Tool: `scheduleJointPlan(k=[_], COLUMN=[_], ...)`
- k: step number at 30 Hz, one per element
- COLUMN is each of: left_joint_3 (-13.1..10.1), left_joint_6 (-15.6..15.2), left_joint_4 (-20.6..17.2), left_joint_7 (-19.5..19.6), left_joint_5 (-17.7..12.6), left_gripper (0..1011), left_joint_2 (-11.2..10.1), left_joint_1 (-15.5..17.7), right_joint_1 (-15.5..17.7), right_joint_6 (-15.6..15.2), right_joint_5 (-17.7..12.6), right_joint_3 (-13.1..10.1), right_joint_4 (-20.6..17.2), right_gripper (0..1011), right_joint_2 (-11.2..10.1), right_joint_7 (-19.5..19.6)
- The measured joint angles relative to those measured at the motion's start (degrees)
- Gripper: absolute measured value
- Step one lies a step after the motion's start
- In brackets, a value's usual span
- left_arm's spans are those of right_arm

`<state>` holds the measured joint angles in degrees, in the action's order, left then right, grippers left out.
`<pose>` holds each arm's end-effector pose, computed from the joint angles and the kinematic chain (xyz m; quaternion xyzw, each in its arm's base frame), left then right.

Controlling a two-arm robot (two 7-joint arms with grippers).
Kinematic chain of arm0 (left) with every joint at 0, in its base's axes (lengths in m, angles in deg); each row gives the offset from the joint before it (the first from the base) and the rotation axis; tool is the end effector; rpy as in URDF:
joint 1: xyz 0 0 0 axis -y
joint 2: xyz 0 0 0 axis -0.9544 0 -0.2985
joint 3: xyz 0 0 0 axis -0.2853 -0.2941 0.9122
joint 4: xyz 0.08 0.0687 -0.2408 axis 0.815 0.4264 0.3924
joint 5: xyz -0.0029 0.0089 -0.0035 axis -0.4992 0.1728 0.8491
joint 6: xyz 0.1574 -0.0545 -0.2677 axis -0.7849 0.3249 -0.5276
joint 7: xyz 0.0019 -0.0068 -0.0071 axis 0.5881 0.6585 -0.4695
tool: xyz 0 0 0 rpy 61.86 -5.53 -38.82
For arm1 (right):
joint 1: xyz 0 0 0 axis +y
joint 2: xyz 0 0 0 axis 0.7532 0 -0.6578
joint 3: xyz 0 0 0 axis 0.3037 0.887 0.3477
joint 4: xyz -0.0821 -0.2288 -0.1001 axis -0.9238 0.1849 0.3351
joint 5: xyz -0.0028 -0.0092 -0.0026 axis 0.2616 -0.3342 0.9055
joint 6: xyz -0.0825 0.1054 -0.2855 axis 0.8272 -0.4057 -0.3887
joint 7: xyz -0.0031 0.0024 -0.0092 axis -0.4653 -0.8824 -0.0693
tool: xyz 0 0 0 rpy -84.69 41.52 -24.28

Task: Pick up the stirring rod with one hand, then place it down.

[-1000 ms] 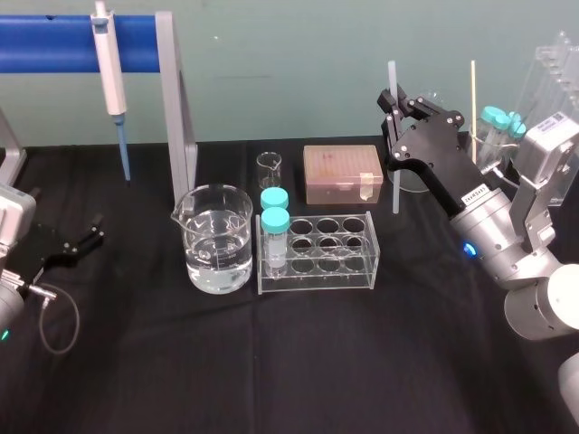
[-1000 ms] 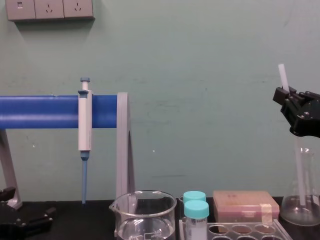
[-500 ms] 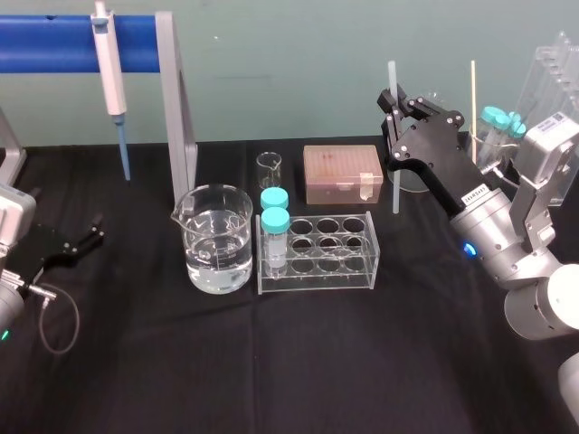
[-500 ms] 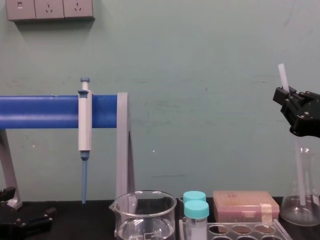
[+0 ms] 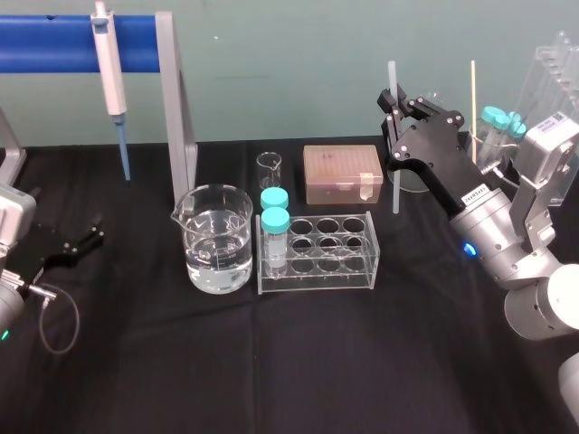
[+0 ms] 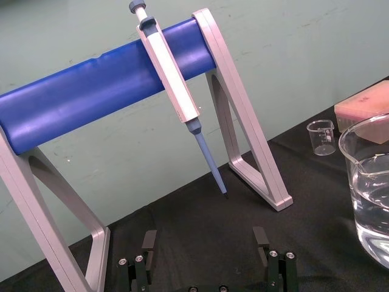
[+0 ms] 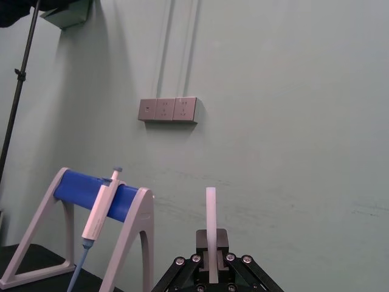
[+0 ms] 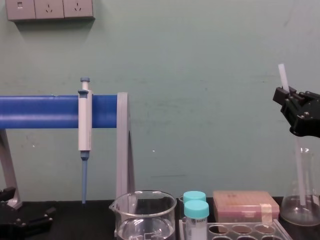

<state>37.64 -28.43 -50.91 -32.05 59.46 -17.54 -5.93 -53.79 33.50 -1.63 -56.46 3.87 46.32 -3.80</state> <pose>0.3598 0.0654 -0.2814 0.1415 -0.1325 0.5799 0.7913 0.3873 -0.0364 -0.2454 0.1318 -0.2021 -0.4873 0.8393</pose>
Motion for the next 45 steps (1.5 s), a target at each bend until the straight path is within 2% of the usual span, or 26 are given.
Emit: scheduleJointPlan(k=[24,39,45], left_joint_3=[0.0,0.0,0.0], left_joint_6=[0.0,0.0,0.0], left_joint_4=[0.0,0.0,0.0], left_joint_7=[0.0,0.0,0.0], left_joint_5=[0.0,0.0,0.0], left_gripper=[1000,1000,1000], left_joint_2=[0.0,0.0,0.0], left_joint_1=[0.0,0.0,0.0], right_joint_1=[0.0,-1.8,-3.3], right_joint_6=[0.0,0.6,1.3], right_joint_5=[0.0,-1.3,-1.6], right_joint_3=[-0.1,-0.2,0.2], right_joint_4=[0.0,2.6,5.1], right_gripper=[67,67,66], right_joint_2=[0.1,0.5,0.6], right_joint_7=[-0.2,-4.1,-5.3])
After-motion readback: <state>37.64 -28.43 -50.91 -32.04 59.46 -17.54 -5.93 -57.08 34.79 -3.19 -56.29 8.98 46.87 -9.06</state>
